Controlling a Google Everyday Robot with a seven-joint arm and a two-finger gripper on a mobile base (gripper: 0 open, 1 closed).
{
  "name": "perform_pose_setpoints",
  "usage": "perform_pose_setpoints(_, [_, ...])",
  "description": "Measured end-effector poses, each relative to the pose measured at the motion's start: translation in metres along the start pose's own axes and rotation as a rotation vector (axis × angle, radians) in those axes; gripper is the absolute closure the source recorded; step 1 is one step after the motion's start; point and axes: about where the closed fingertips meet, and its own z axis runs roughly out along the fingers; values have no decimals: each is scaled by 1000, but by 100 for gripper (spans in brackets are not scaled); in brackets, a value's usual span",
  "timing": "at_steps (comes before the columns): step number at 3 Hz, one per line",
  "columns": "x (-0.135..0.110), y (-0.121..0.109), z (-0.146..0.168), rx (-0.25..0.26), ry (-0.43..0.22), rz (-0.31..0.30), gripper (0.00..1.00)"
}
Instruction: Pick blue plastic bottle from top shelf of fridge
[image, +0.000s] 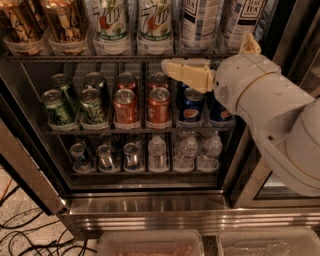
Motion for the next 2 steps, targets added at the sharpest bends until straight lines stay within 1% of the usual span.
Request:
perform_pose_setpoints(1, [9, -7, 0, -47, 18, 69, 0])
perform_pose_setpoints(2, [5, -3, 4, -58, 3, 60, 0])
